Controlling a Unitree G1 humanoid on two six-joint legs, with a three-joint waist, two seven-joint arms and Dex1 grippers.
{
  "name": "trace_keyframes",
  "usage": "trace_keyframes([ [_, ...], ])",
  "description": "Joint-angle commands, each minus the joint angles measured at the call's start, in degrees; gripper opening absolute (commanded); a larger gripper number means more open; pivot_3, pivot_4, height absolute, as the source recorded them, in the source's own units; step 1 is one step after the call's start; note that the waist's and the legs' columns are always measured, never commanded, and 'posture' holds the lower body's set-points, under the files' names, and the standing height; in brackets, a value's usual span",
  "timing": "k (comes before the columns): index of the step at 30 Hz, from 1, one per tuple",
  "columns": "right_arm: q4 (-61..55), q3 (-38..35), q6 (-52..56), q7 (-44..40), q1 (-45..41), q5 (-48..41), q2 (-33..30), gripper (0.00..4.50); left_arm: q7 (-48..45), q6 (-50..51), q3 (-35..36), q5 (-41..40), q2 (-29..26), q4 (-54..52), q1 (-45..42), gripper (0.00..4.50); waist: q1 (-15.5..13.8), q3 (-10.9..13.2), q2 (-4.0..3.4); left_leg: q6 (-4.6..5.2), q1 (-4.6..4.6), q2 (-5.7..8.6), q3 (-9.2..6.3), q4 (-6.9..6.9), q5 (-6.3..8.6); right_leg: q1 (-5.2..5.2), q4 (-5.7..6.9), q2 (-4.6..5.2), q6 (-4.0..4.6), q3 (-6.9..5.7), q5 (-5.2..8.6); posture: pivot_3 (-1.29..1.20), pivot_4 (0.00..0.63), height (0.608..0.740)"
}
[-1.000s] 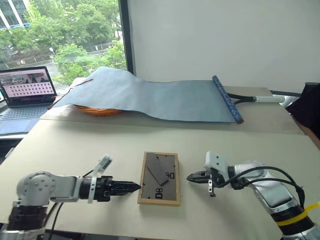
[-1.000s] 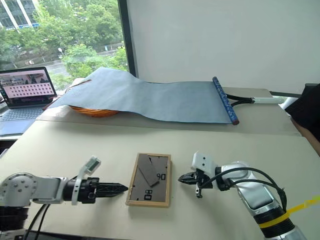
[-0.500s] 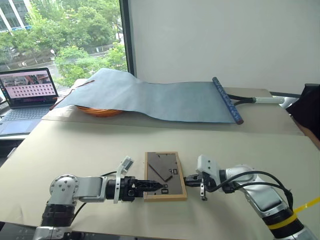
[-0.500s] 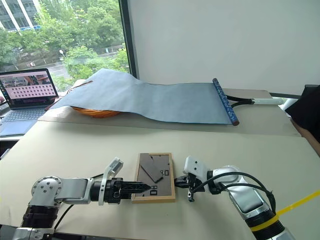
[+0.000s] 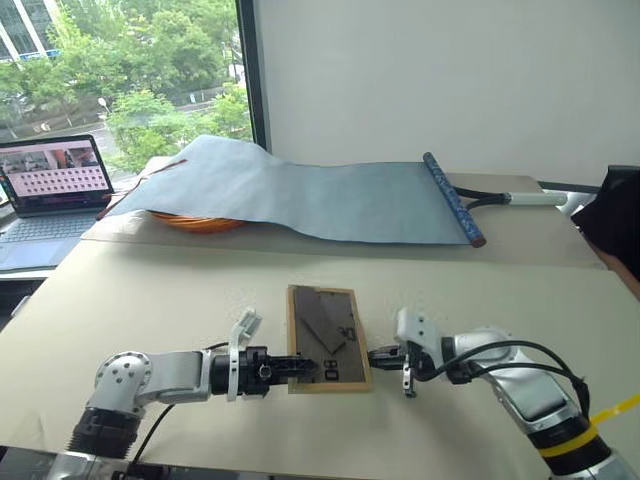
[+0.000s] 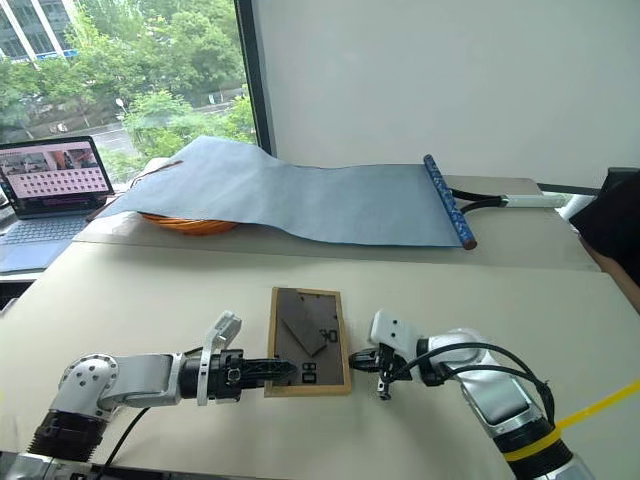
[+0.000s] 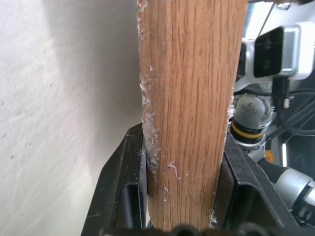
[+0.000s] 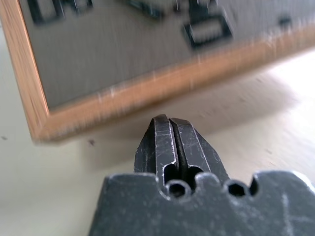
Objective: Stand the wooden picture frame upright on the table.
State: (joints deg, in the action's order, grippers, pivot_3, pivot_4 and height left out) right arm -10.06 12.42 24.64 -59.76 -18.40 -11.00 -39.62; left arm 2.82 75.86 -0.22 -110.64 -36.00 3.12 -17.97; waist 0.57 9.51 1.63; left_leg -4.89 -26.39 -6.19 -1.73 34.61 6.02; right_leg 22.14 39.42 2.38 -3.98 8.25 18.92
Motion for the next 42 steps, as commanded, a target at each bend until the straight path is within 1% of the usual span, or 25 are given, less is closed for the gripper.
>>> trace_keyframes([
  [1, -1.55, -10.24, 9.85, -1.84, -3.12, -10.28, -2.63, 0.60, -4.17, -0.05, 2.34, -2.20, -3.35, 0.59, -2.46, 1.15, 0.02, 0.01, 0.01, 0.00, 0.00, 0.00, 0.00, -0.01, 0.00, 0.00, 0.00, 0.00, 0.00, 0.00, 0.00, 0.00, 0.150, 0.694],
  [2, -2.52, -12.30, 13.13, -2.78, -3.81, -13.71, -3.20, 0.73, -4.94, 0.20, 2.59, -2.24, -4.28, 0.92, -2.98, 1.15, 0.07, 0.08, 0.05, 0.00, 0.00, 0.00, -0.01, -0.02, 0.00, 0.01, 0.00, 0.00, 0.00, 0.00, 0.00, 0.00, 0.150, 0.694],
  [5, -5.84, -16.92, 23.39, -1.77, -9.41, -25.64, -0.99, 1.78, -7.36, 0.89, 2.22, 0.71, -6.07, 1.35, -5.41, 1.15, 0.33, 0.12, 0.04, -0.04, -0.02, 0.00, 0.00, -0.19, -0.03, 0.08, -0.01, 0.00, 0.03, 0.02, 0.00, 0.00, 0.150, 0.694],
  [7, -7.05, -17.34, 28.65, -0.09, -12.45, -30.28, 0.87, 2.49, -7.40, 0.74, 1.25, 1.29, -6.14, 1.28, -6.42, 1.15, 0.54, 0.12, 0.04, -0.06, -0.01, 0.00, -0.01, -0.31, -0.06, 0.11, -0.01, 0.00, 0.06, 0.01, 0.01, 0.00, 0.150, 0.694],
  [9, -8.25, -15.70, 31.48, 1.50, -13.97, -31.76, 2.17, 3.06, -7.54, 0.78, 0.23, 0.34, -5.95, -0.08, -6.99, 1.15, 0.40, 0.12, 0.07, -0.10, 0.01, 0.00, -0.02, -0.42, -0.08, 0.09, -0.06, 0.00, 0.09, -0.02, 0.03, 0.00, 0.150, 0.694],
  [10, -8.58, -14.55, 31.82, 2.63, -14.44, -31.58, 3.13, 3.46, -7.65, 0.93, -0.30, 0.22, -6.01, -1.22, -7.18, 1.15, 0.30, 0.12, 0.07, -0.10, 0.01, 0.00, -0.03, -0.50, -0.08, 0.09, -0.12, 0.00, 0.09, -0.03, 0.04, 0.00, 0.150, 0.694],
  [13, -8.49, -10.69, 31.35, 4.90, -15.00, -30.14, 5.71, 4.47, -7.07, 0.12, -1.63, -1.22, -6.14, -3.21, -7.46, 1.15, -0.06, 0.15, 0.11, -0.11, -0.06, 0.00, -0.02, -0.71, -0.08, 0.12, -0.35, 0.02, 0.09, -0.06, 0.03, 0.00, 0.150, 0.694],
  [18, -4.77, -4.62, 27.00, 4.75, -15.35, -25.41, 7.42, 4.47, -6.68, -1.02, -2.90, -2.34, -6.60, -4.52, -7.76, 1.15, 0.01, 0.15, 0.11, -0.12, -0.12, 0.00, -0.02, -0.73, -0.09, 0.18, -0.35, 0.02, 0.09, -0.08, 0.03, 0.00, 0.150, 0.694],
  [21, -5.02, -0.75, 24.66, 2.89, -15.12, -23.43, 7.56, 4.47, -6.95, -1.13, -3.58, -2.36, -6.61, -4.68, -8.10, 1.15, 0.09, 0.15, 0.11, -0.15, -0.11, 0.00, -0.02, -0.71, -0.11, 0.18, -0.34, 0.02, 0.09, -0.08, 0.02, 0.00, 0.150, 0.694],
  [23, -5.67, 0.29, 23.21, 1.83, -15.03, -23.07, 7.84, 4.47, -7.42, -1.04, -3.84, -2.36, -6.40, -4.13, -8.30, 1.15, 0.09, 0.15, 0.11, -0.16, -0.11, 0.00, -0.03, -0.71, -0.12, 0.17, -0.34, 0.02, 0.09, -0.08, 0.03, 0.00, 0.150, 0.694],
  [27, -8.38, -1.92, 17.76, -0.87, -13.87, -24.02, 7.95, 4.47, -8.84, -0.19, -3.51, -2.36, -6.62, -0.88, -7.88, 1.15, 0.08, 0.16, 0.11, -0.16, -0.11, 0.00, -0.02, -0.73, -0.12, 0.18, -0.34, 0.02, 0.09, -0.09, 0.03, 0.00, 0.150, 0.694],
  [30, -10.07, -3.83, 13.96, -1.82, -12.86, -23.17, 6.39, 4.47, -10.64, 0.86, -3.04, -2.36, -7.56, 0.93, -7.36, 1.15, 0.07, 0.16, 0.11, -0.17, -0.11, 0.00, -0.03, -0.73, -0.12, 0.17, -0.35, 0.02, 0.09, -0.10, 0.03, 0.00, 0.150, 0.694],
  [33, -12.53, -7.20, 14.26, -1.86, -12.45, -25.41, 4.56, 4.47, -12.84, 2.31, -2.66, -2.36, -9.11, 2.01, -6.78, 1.15, 0.07, 0.16, 0.11, -0.17, -0.11, 0.00, -0.03, -0.72, -0.12, 0.17, -0.34, 0.02, 0.09, -0.10, 0.03, 0.00, 0.150, 0.694],
  [36, -14.62, -8.58, 13.20, -2.57, -11.31, -25.48, 2.34, 4.47, -14.35, 3.14, -2.61, -2.36, -10.19, 3.18, -6.71, 1.15, 0.08, 0.16, 0.11, -0.17, -0.11, 0.00, -0.03, -0.74, -0.12, 0.18, -0.34, 0.02, 0.09, -0.10, 0.03, 0.00, 0.150, 0.694],
  [39, -14.12, -8.09, 10.05, -2.27, -9.86, -21.59, 0.04, 4.47, -16.20, 4.23, -2.81, -2.36, -10.59, 4.19, -7.42, 1.15, 0.09, 0.16, 0.11, -0.17, -0.10, 0.00, -0.03, -0.75, -0.12, 0.18, -0.35, 0.02, 0.10, -0.11, 0.03, 0.00, 0.150, 0.694],
  [41, -9.46, -8.52, 3.47, -1.17, -9.14, -15.86, -1.37, 4.47, -18.50, 5.33, -2.41, -2.36, -10.91, 4.57, -8.39, 1.15, 0.09, 0.16, 0.12, -0.17, -0.10, 0.00, -0.03, -0.74, -0.12, 0.17, -0.35, 0.03, 0.09, -0.10, 0.03, 0.00, 0.150, 0.694],
  [42, -6.33, -8.64, -1.90, -0.40, -9.01, -11.97, -2.02, 4.47, -19.83, 5.96, -2.12, -2.36, -11.17, 4.91, -8.85, 1.15, 0.09, 0.17, 0.12, -0.17, -0.10, 0.00, -0.03, -0.72, -0.12, 0.18, -0.35, 0.04, 0.09, -0.10, 0.03, 0.00, 0.150, 0.694],
])
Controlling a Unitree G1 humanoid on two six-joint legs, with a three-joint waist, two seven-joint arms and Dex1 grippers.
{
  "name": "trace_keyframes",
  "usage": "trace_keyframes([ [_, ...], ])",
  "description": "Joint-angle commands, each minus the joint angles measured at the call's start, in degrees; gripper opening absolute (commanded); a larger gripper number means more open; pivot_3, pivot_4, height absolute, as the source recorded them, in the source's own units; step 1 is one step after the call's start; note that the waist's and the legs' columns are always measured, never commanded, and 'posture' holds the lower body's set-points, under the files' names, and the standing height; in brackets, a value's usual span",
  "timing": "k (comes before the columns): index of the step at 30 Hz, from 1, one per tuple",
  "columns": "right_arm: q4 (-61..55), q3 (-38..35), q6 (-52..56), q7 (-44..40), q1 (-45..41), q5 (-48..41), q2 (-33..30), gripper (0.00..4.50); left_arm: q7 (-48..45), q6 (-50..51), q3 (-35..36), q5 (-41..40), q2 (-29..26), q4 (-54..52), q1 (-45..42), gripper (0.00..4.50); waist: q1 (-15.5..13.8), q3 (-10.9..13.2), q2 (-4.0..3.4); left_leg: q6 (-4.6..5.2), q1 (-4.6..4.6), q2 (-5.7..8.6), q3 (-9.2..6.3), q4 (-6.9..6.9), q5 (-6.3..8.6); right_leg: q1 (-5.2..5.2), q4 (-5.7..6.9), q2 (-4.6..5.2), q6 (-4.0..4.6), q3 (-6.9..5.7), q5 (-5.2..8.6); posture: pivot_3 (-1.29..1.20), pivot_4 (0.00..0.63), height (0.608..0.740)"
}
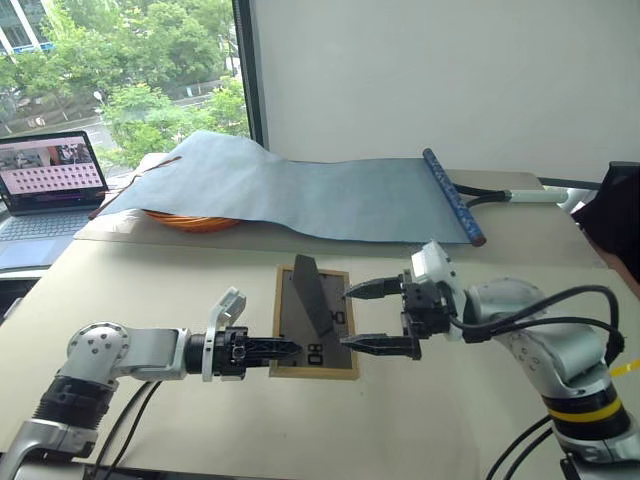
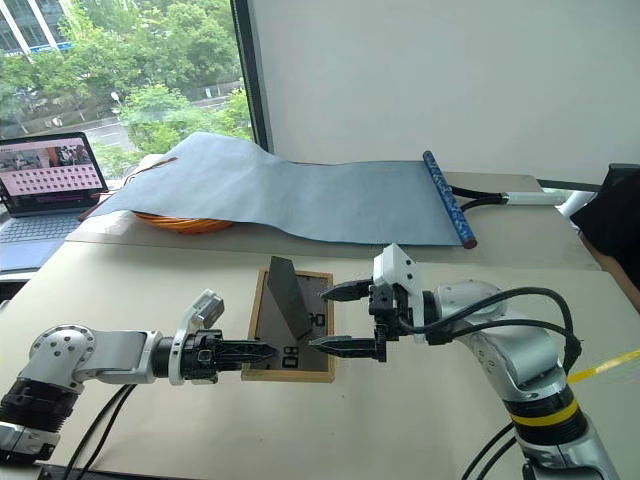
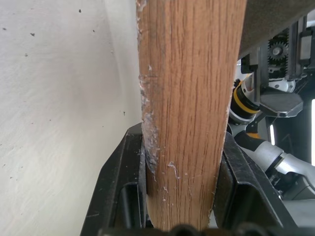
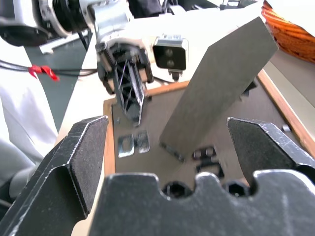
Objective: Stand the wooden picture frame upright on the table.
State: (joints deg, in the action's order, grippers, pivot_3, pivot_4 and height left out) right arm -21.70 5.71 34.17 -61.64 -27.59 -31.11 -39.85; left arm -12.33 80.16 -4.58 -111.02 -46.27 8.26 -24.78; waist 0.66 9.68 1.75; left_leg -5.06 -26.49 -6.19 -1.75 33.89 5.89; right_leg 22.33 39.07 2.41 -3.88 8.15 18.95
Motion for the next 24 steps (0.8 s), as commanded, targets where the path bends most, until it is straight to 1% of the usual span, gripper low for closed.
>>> trace_keyframes([
  [1, 9.26, -1.45, -18.86, 2.88, 0.04, 13.56, -2.86, 4.47, -5.83, 2.23, 2.43, -1.98, -1.28, 0.13, -2.46, 1.15, 0.00, 0.00, 0.01, 0.00, 0.00, 0.00, 0.00, 0.01, 0.00, 0.00, 0.00, 0.00, -0.01, 0.00, 0.00, 0.00, 0.150, 0.694],
  [4, 22.13, 1.18, -48.67, 10.72, -1.41, 31.36, -5.45, 4.47, -8.23, 3.83, 1.92, -1.98, -2.33, 1.73, -3.72, 1.15, -0.09, 0.01, 0.01, -0.02, 0.00, 0.01, 0.00, 0.04, -0.02, 0.02, -0.02, 0.00, -0.03, -0.01, 0.01, 0.00, 0.150, 0.694],
  [5, 25.83, 1.67, -57.76, 15.24, -2.32, 36.61, -5.55, 4.47, -8.75, 4.20, 1.52, -1.98, -2.56, 2.34, -4.14, 1.15, -0.06, 0.01, 0.01, -0.02, 0.00, 0.02, 0.00, 0.04, -0.02, 0.03, -0.02, 0.01, -0.05, -0.01, 0.02, 0.00, 0.150, 0.694],
  [7, 30.92, 2.55, -71.07, 23.00, -3.90, 45.02, -5.26, 4.47, -9.20, 4.42, 0.79, -1.98, -2.70, 3.25, -4.91, 1.15, 0.06, 0.02, 0.00, -0.02, 0.00, 0.03, 0.01, 0.00, -0.02, 0.05, -0.04, 0.03, -0.10, 0.00, 0.06, 0.00, 0.150, 0.694],
  [9, 33.57, 3.31, -79.61, 30.46, -4.83, 52.30, -4.00, 4.47, -9.34, 4.62, 0.11, -1.93, -2.45, 3.99, -5.72, 1.15, 0.34, 0.02, -0.01, -0.02, 0.00, 0.03, 0.00, -0.10, -0.02, 0.08, -0.03, 0.02, 0.00, 0.00, 0.03, 0.00, 0.150, 0.694],
  [12, 34.57, 3.78, -85.19, 38.72, -5.36, 59.41, -0.87, 4.47, -9.72, 4.76, -0.37, -1.18, -1.85, 4.16, -6.55, 1.15, 0.34, 0.02, -0.01, -0.02, 0.01, 0.03, 0.00, -0.16, -0.02, 0.04, -0.02, 0.02, 0.02, 0.00, 0.03, 0.00, 0.150, 0.694],
  [15, 33.58, 3.96, -87.55, 45.34, -5.32, 65.19, 2.08, 4.47, -11.09, 4.96, 0.38, 2.26, -0.96, 2.50, -6.43, 1.15, 0.10, 0.03, -0.01, -0.04, 0.00, 0.03, -0.01, -0.11, -0.04, 0.01, 0.02, 0.02, 0.02, -0.01, 0.02, 0.00, 0.150, 0.694],
  [18, 32.48, 4.62, -88.42, 49.24, -4.81, 68.29, 4.52, 4.47, -12.27, 5.56, 0.63, 3.90, -0.42, 2.64, -6.36, 1.15, -0.01, 0.03, -0.01, -0.13, 0.00, 0.03, -0.01, -0.04, -0.09, -0.03, 0.09, 0.04, 0.02, -0.04, 0.01, 0.00, 0.150, 0.694],
  [20, 31.88, 4.96, -88.78, 50.46, -4.60, 68.56, 5.35, 4.47, -12.71, 5.58, 0.62, 5.13, 0.03, 2.37, -6.01, 1.15, -0.05, 0.04, -0.01, -0.18, 0.02, 0.03, -0.05, 0.00, -0.13, -0.04, 0.19, 0.04, 0.03, -0.07, 0.01, 0.00, 0.150, 0.694],
  [23, 31.98, 5.08, -89.29, 50.99, -4.51, 67.36, 5.47, 3.76, -12.79, 5.47, 0.53, 5.49, 0.35, 1.30, -4.92, 1.15, -0.05, 0.04, -0.01, -0.19, 0.04, 0.04, -0.10, 0.01, -0.22, -0.06, 0.26, 0.04, 0.03, -0.10, 0.00, 0.00, 0.150, 0.694],
  [24, 31.98, 5.16, -89.48, 51.04, -4.47, 67.13, 5.34, 3.33, -12.53, 5.33, 0.45, 5.31, 0.46, 1.02, -4.57, 1.15, -0.01, 0.04, -0.01, -0.18, 0.04, 0.04, -0.10, 0.02, -0.22, -0.06, 0.27, 0.04, 0.02, -0.10, 0.00, 0.00, 0.150, 0.694],
])
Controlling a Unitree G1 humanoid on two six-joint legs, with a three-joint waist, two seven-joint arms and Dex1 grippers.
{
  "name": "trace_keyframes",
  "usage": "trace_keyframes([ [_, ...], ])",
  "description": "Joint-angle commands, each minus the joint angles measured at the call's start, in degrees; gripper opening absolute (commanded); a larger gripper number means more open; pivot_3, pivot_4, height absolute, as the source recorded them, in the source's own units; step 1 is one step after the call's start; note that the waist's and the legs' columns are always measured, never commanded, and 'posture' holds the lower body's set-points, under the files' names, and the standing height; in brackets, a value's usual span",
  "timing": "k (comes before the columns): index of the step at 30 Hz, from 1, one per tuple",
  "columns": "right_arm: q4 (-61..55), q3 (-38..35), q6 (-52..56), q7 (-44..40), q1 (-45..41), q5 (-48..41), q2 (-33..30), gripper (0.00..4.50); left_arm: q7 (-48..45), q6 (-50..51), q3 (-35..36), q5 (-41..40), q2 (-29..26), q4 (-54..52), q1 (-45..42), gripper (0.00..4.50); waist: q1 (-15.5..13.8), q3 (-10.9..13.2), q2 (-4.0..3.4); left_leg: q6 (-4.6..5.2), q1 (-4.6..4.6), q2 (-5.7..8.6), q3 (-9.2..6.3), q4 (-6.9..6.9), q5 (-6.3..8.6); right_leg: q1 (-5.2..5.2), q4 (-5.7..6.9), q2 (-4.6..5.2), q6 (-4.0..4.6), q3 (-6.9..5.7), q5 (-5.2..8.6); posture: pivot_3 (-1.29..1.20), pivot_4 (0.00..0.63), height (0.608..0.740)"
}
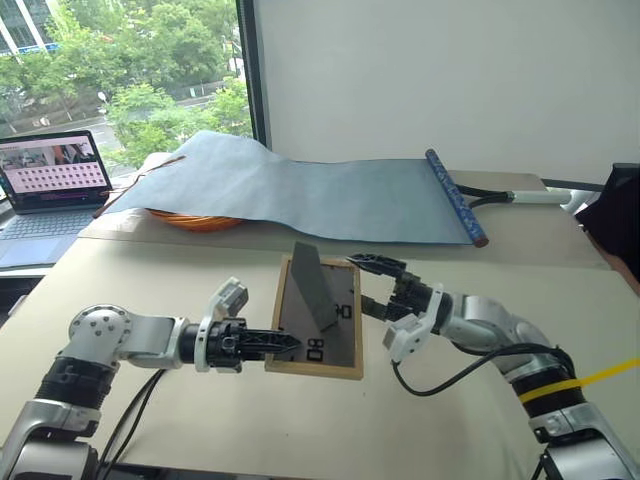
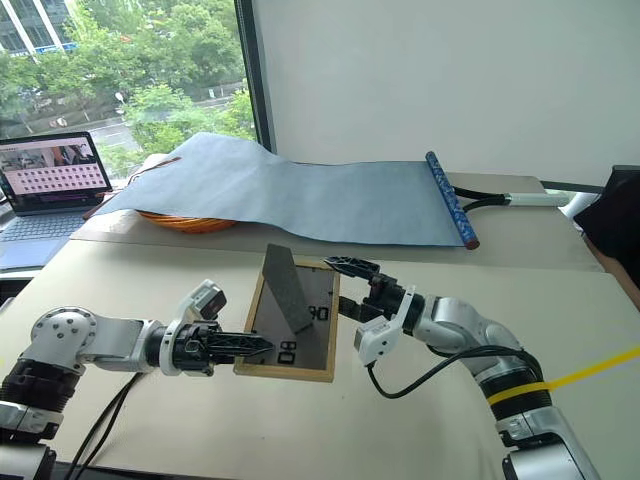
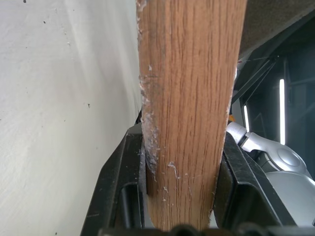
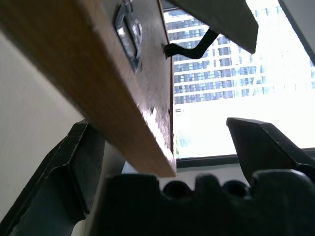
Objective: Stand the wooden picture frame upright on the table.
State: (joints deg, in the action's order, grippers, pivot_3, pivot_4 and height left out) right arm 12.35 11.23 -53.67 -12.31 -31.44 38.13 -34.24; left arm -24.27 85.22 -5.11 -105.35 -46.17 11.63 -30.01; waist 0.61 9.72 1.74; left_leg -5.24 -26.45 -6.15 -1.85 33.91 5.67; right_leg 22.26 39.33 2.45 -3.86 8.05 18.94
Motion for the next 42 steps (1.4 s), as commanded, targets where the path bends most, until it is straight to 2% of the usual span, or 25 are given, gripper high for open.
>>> trace_keyframes([
  [1, -1.97, -0.27, -1.73, 1.63, -0.55, -2.49, -0.32, 2.99, -0.30, 0.05, 0.96, -0.53, 0.46, -2.81, 1.06, 1.15, 0.07, 0.00, 0.00, 0.00, 0.01, 0.00, 0.00, 0.00, 0.00, 0.00, 0.01, 0.00, 0.00, 0.00, 0.00, 0.00, 0.150, 0.694],
  [2, -1.88, -0.19, -1.75, 1.60, -0.50, -2.66, -0.37, 2.76, 0.03, -0.14, 0.93, -0.75, 0.50, -3.27, 1.38, 1.15, 0.09, 0.00, 0.00, 0.00, 0.01, 0.00, -0.01, 0.00, 0.00, 0.00, 0.03, 0.00, 0.00, 0.00, 0.00, 0.00, 0.150, 0.694],
  [4, -1.99, -0.19, -1.76, 1.75, -0.20, -2.94, -0.56, 2.00, 1.02, -0.42, 0.70, -1.36, 0.21, -4.06, 1.95, 1.15, 0.09, 0.00, 0.00, 0.01, 0.01, 0.00, -0.02, 0.00, 0.00, 0.00, 0.05, 0.00, 0.00, 0.00, 0.00, 0.00, 0.150, 0.694],
  [5, -1.85, -0.19, -1.70, 1.78, -0.16, -3.20, -0.66, 1.64, 1.55, -0.79, 0.84, -1.48, 0.07, -4.37, 2.18, 2.16, 0.08, 0.00, 0.00, 0.01, 0.01, 0.00, -0.02, 0.00, 0.00, 0.00, 0.05, 0.00, 0.00, 0.00, 0.00, 0.00, 0.150, 0.694],
  [7, -1.27, 0.00, -1.46, 1.50, -0.23, -4.39, -0.88, 1.30, 1.83, -2.62, 2.70, -0.71, 0.08, -6.20, 2.92, 2.76, 0.09, 0.00, 0.00, 0.01, 0.02, 0.00, -0.04, 0.00, -0.01, -0.01, 0.06, 0.00, 0.00, 0.00, 0.00, 0.00, 0.150, 0.694],
  [11, 1.11, 0.19, -0.09, -0.09, -1.35, -8.14, -0.74, 1.26, -0.34, -7.40, 9.11, 4.13, -0.40, -11.00, 4.64, 4.23, 0.16, 0.01, 0.01, 0.01, 0.03, 0.00, -0.04, 0.00, -0.02, -0.01, 0.09, 0.00, 0.01, -0.01, -0.01, 0.00, 0.150, 0.694],
  [12, 2.23, 0.34, 1.06, -1.60, -1.89, -10.67, -0.55, 1.26, -2.00, -10.88, 11.64, 8.67, -0.93, -14.51, 6.11, 4.50, 0.15, 0.01, 0.01, 0.01, 0.04, 0.00, -0.04, 0.00, -0.03, -0.02, 0.10, 0.00, 0.01, -0.01, -0.01, 0.00, 0.150, 0.694],
  [14, 4.51, 0.40, 3.69, -5.23, -2.89, -16.70, -0.05, 1.26, -4.19, -20.81, 16.73, 19.86, -1.44, -21.36, 10.00, 4.50, 0.40, 0.01, 0.02, -0.01, 0.05, 0.00, -0.04, 0.00, -0.04, -0.04, 0.09, 0.00, 0.02, 0.00, -0.01, 0.00, 0.150, 0.694],
  [18, 5.82, 1.11, 13.44, -18.16, -4.38, -32.35, 1.65, 1.26, -15.77, -26.82, 24.24, 26.21, -4.19, -25.51, 16.61, 4.50, 0.42, 0.04, 0.01, -0.05, 0.10, -0.01, -0.04, -0.04, -0.06, -0.09, 0.08, 0.00, 0.06, -0.01, -0.03, 0.00, 0.150, 0.694],
  [22, 1.51, 1.00, 35.37, -32.99, -4.65, -50.28, 4.77, 1.24, -20.16, -29.33, 27.09, 30.74, -5.51, -25.86, 20.48, 4.50, 0.37, 0.07, 0.01, -0.02, 0.10, -0.01, -0.04, -0.03, -0.07, -0.10, 0.10, 0.01, 0.05, -0.03, -0.02, 0.00, 0.150, 0.694],
  [26, -3.55, -1.04, 61.91, -37.42, -5.33, -63.56, 6.23, 1.24, -20.71, -29.59, 28.26, 31.33, -4.10, -27.03, 21.87, 4.50, 0.02, 0.08, 0.03, -0.01, 0.10, -0.02, -0.05, -0.03, -0.08, -0.10, 0.10, 0.01, 0.05, -0.06, -0.02, 0.00, 0.150, 0.694],
  [29, -5.00, -2.22, 75.29, -38.60, -5.53, -68.20, 6.11, 1.24, -20.47, -29.71, 28.52, 31.33, -3.07, -28.33, 22.95, 4.50, -0.06, 0.08, 0.03, -0.01, 0.08, -0.02, -0.04, -0.03, -0.07, -0.05, 0.10, 0.01, 0.05, -0.07, -0.02, 0.00, 0.150, 0.694],
  [31, -3.54, -1.92, 82.18, -38.56, -6.11, -68.04, 5.43, 1.24, -20.34, -30.02, 28.50, 31.78, -2.51, -29.23, 23.97, 4.50, 0.08, 0.08, 0.03, -0.01, 0.08, -0.02, -0.04, -0.06, -0.07, -0.03, 0.09, 0.01, 0.06, -0.06, -0.02, 0.00, 0.150, 0.694],
  [36, 0.87, -1.40, 85.85, -41.90, -5.82, -66.06, 5.06, 1.23, -20.49, -30.22, 28.53, 32.44, -1.91, -29.35, 24.34, 4.50, 0.16, 0.09, 0.03, 0.00, 0.08, -0.03, -0.03, -0.08, -0.07, 0.04, 0.09, 0.00, 0.08, -0.06, 0.01, 0.00, 0.150, 0.694],
  [42, -0.09, -0.22, 97.00, -48.15, -2.69, -69.73, 5.24, 1.22, -21.21, -30.35, 27.86, 33.92, -1.05, -28.80, 24.15, 4.50, 0.23, 0.09, 0.04, 0.01, 0.08, -0.03, -0.03, -0.09, -0.06, 0.01, 0.07, 0.00, 0.07, -0.06, 0.02, 0.00, 0.150, 0.694],
])
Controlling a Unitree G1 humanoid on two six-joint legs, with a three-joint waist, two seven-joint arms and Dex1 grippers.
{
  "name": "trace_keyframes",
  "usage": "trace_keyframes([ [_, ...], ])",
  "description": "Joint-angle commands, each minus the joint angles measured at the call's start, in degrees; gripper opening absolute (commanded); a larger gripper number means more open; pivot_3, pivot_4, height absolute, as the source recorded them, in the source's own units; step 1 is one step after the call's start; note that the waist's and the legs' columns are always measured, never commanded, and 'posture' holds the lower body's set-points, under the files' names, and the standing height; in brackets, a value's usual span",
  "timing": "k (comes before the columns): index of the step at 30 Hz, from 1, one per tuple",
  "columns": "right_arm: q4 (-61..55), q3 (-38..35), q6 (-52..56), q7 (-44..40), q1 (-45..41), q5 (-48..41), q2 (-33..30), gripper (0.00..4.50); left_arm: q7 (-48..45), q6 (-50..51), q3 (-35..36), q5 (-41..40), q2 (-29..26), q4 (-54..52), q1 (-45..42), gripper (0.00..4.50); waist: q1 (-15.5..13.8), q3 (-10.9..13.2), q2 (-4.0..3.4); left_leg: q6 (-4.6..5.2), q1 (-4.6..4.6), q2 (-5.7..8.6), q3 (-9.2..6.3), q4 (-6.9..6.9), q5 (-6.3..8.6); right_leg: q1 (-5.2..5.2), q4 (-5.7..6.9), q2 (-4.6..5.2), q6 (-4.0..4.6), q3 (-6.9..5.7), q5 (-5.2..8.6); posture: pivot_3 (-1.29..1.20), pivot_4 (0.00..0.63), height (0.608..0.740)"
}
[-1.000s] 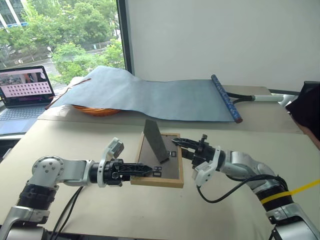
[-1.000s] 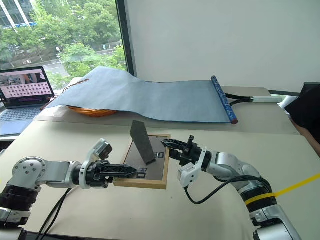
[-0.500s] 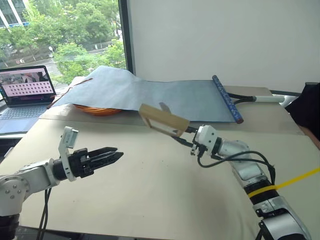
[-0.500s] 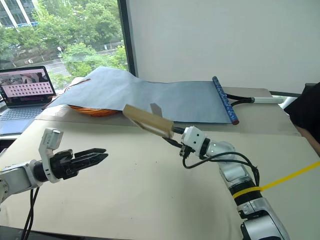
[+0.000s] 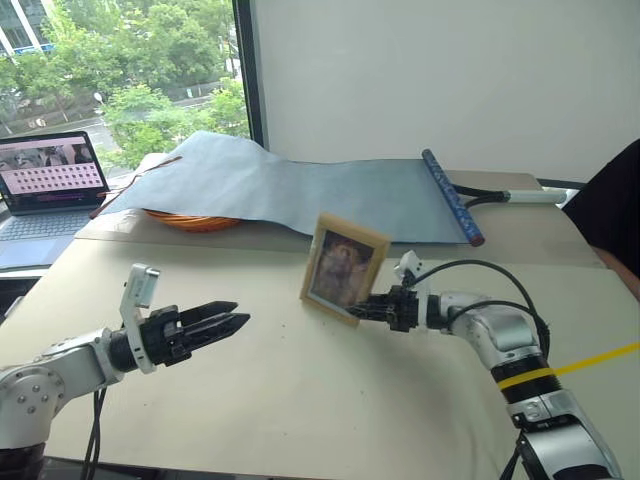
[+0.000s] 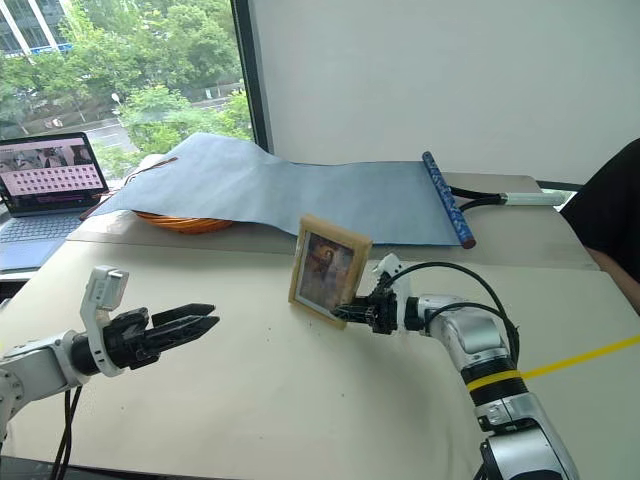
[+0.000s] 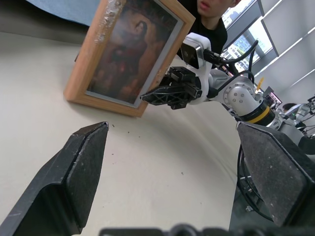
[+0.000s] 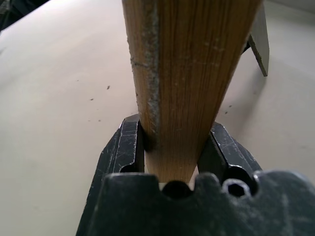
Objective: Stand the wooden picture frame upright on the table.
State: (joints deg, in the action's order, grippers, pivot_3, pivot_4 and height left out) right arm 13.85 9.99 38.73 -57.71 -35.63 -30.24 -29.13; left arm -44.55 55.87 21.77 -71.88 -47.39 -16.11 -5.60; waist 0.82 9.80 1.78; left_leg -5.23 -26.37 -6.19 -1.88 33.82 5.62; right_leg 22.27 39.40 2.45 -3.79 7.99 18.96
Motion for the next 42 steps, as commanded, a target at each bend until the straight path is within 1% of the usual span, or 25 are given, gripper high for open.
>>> trace_keyframes([
  [1, -2.03, 0.95, 6.07, -2.89, 1.76, -1.92, 0.46, 1.22, -1.08, -1.05, 0.89, 0.66, 0.24, -1.07, -0.27, 4.50, 0.06, 0.00, 0.00, 0.00, 0.00, 0.00, 0.00, 0.00, 0.00, 0.00, 0.00, 0.00, 0.00, 0.00, 0.00, 0.00, 0.150, 0.694],
  [6, -3.66, 1.30, 6.86, -2.93, 2.56, -1.16, 1.41, 1.22, -2.14, -1.52, -0.12, 2.60, 0.33, -1.68, -0.01, 4.50, 0.16, -0.01, 0.01, 0.00, 0.00, 0.00, 0.00, 0.03, 0.00, 0.00, 0.00, 0.00, -0.01, 0.00, 0.00, 0.00, 0.150, 0.694],
  [11, -6.23, 2.12, 1.97, -1.81, 4.20, 2.24, 2.20, 1.22, -3.92, -3.05, -2.44, 7.12, 0.25, -2.55, 0.41, 4.50, 0.31, -0.01, 0.01, 0.00, 0.01, 0.00, 0.00, 0.01, 0.01, 0.00, -0.02, 0.00, -0.01, 0.00, 0.01, 0.00, 0.150, 0.694],
  [13, -7.28, 0.84, 1.85, -1.42, 4.47, 1.97, 2.40, 2.23, -4.77, -4.28, -3.53, 9.57, 0.27, -2.14, 0.28, 4.50, 0.43, -0.01, 0.01, 0.00, 0.01, 0.00, 0.00, 0.00, 0.01, 0.01, -0.01, -0.01, 0.00, 0.00, 0.01, 0.00, 0.150, 0.694],
  [14, -7.81, 0.30, 2.36, -1.67, 4.58, 1.61, 2.13, 2.41, -5.06, -4.87, -3.90, 10.57, 0.30, -1.93, 0.18, 4.50, 0.39, -0.01, 0.02, 0.00, 0.01, 0.00, 0.00, 0.00, 0.01, 0.01, -0.02, -0.01, 0.00, 0.00, 0.01, 0.00, 0.150, 0.694],
  [16, -8.91, -1.11, 3.21, -1.96, 5.00, 0.68, 1.47, 3.15, -5.52, -6.21, -4.67, 12.81, 0.24, -1.58, 0.07, 4.50, 0.25, 0.01, 0.01, 0.00, -0.01, 0.00, 0.00, 0.00, 0.01, 0.02, -0.02, 0.00, 0.00, 0.00, 0.01, 0.00, 0.150, 0.694],
  [17, -9.67, -2.29, 3.65, -1.91, 5.39, 0.04, 0.98, 3.36, -5.83, -7.10, -4.92, 13.96, 0.36, -1.36, 0.02, 4.50, 0.22, 0.01, 0.01, 0.00, -0.02, 0.00, 0.01, 0.00, 0.01, 0.02, -0.03, 0.00, -0.01, 0.00, 0.01, 0.00, 0.150, 0.694],
  [18, -10.27, -3.74, 4.07, -1.42, 5.84, -0.52, 0.52, 3.79, -6.03, -7.85, -5.01, 14.81, 0.50, -1.10, -0.02, 4.50, 0.17, 0.01, 0.00, 0.00, -0.02, 0.00, 0.01, 0.01, 0.00, 0.02, -0.03, 0.00, -0.01, 0.00, 0.01, 0.00, 0.150, 0.694],
  [20, -11.77, -6.29, 4.89, -0.84, 7.08, -1.54, -0.89, 4.45, -6.10, -9.11, -5.01, 16.48, 0.83, -0.59, -0.09, 4.50, 0.09, 0.01, 0.01, 0.00, -0.02, 0.00, 0.01, 0.02, 0.00, 0.01, -0.03, 0.00, -0.01, 0.00, 0.01, 0.00, 0.150, 0.694],
  [22, -13.63, -9.08, 5.62, 0.16, 8.83, -2.69, -2.10, 4.45, -5.70, -11.64, -5.19, 19.22, 1.55, -0.20, 0.12, 4.50, -0.14, 0.01, 0.01, 0.00, -0.02, 0.00, 0.01, 0.02, 0.01, 0.01, -0.06, 0.00, -0.01, 0.00, 0.01, 0.00, 0.150, 0.694],
  [24, -16.83, -12.60, 5.09, 0.72, 12.39, -3.68, -3.94, 4.45, -3.36, -15.82, -4.79, 22.91, 3.94, 0.74, 0.35, 4.50, -0.39, 0.01, 0.01, 0.00, -0.02, 0.01, 0.00, -0.01, 0.01, -0.01, -0.12, 0.01, -0.02, 0.00, 0.02, 0.00, 0.150, 0.694],
  [27, -21.60, -16.65, -0.58, 2.80, 18.34, -2.54, -4.63, 4.45, 0.24, -21.33, -5.28, 29.18, 6.70, 2.07, 0.80, 4.50, -0.35, 0.00, 0.01, 0.04, -0.04, 0.00, 0.01, -0.03, 0.03, -0.03, -0.19, 0.01, -0.01, 0.00, 0.01, 0.00, 0.150, 0.694],
  [28, -23.89, -18.29, -9.16, 3.84, 20.86, 0.26, -3.35, 4.45, 1.69, -24.00, -6.24, 32.77, 7.28, 2.81, 1.02, 4.50, -0.30, 0.00, 0.01, 0.05, -0.04, 0.00, 0.01, -0.04, 0.04, -0.02, -0.19, 0.01, -0.01, 0.00, 0.01, 0.00, 0.150, 0.694],
  [29, -25.92, -20.15, -17.34, 7.15, 22.79, 3.82, -1.56, 4.45, 3.19, -26.71, -7.44, 36.61, 7.70, 3.78, 1.13, 4.50, -0.23, 0.00, 0.01, 0.05, -0.04, 0.00, 0.01, -0.04, 0.04, -0.02, -0.19, 0.00, -0.01, 0.00, 0.01, 0.00, 0.150, 0.694],
  [30, -27.51, -21.24, -22.22, 10.48, 24.15, 6.55, -0.16, 4.45, 3.97, -29.14, -8.50, 39.75, 7.88, 4.44, 1.25, 4.50, -0.05, 0.00, 0.01, 0.05, -0.04, 0.00, 0.00, -0.04, 0.04, -0.01, -0.19, 0.00, -0.02, 0.00, 0.02, 0.00, 0.150, 0.694],
  [31, -29.02, -21.66, -23.88, 12.17, 25.50, 7.57, 0.61, 4.45, 4.20, -31.43, -9.47, 42.22, 8.07, 4.75, 1.43, 4.50, 0.23, 0.00, 0.00, 0.05, -0.03, 0.00, 0.00, -0.02, 0.04, 0.00, -0.19, 0.00, -0.04, 0.00, 0.02, 0.00, 0.150, 0.694],
  [34, -33.41, -21.27, -24.02, 15.88, 29.67, 9.12, 1.81, 4.45, 4.29, -35.71, -12.20, 46.73, 9.26, 5.53, 1.88, 4.50, 0.22, -0.01, 0.02, 0.03, -0.03, 0.01, 0.01, 0.01, 0.02, -0.04, -0.20, 0.01, -0.11, 0.02, -0.01, 0.00, 0.150, 0.694],
  [36, -34.36, -20.82, -23.86, 18.61, 31.21, 10.72, 2.16, 4.45, 4.84, -36.46, -13.24, 48.23, 10.32, 6.22, 1.60, 4.50, 0.03, -0.01, 0.02, 0.02, -0.02, 0.00, 0.01, 0.02, 0.02, -0.06, -0.20, 0.01, -0.08, 0.02, -0.02, 0.00, 0.150, 0.694],
  [39, -34.25, -21.16, -22.75, 22.00, 32.27, 11.09, 3.27, 4.45, 6.19, -35.85, -13.31, 48.48, 12.30, 6.88, 0.15, 4.50, -0.01, -0.01, 0.02, 0.02, -0.02, 0.00, 0.01, 0.04, 0.01, -0.08, -0.19, 0.01, -0.09, 0.02, -0.03, 0.00, 0.150, 0.694],
  [41, -34.22, -20.75, -22.84, 23.21, 32.92, 11.43, 3.76, 4.45, 6.06, -35.77, -13.79, 48.99, 12.67, 6.91, -0.46, 4.50, -0.01, -0.01, 0.02, 0.02, -0.02, 0.00, 0.01, 0.04, 0.01, -0.07, -0.19, 0.01, -0.09, 0.01, -0.03, 0.00, 0.150, 0.694],
  [42, -34.43, -20.23, -22.65, 23.44, 33.34, 11.37, 3.88, 4.45, 5.49, -34.87, -13.68, 48.00, 13.10, 7.04, -0.78, 4.50, -0.01, -0.01, 0.02, 0.02, -0.02, 0.00, 0.01, 0.04, 0.01, -0.07, -0.18, 0.01, -0.09, 0.01, -0.03, 0.00, 0.150, 0.694],
])
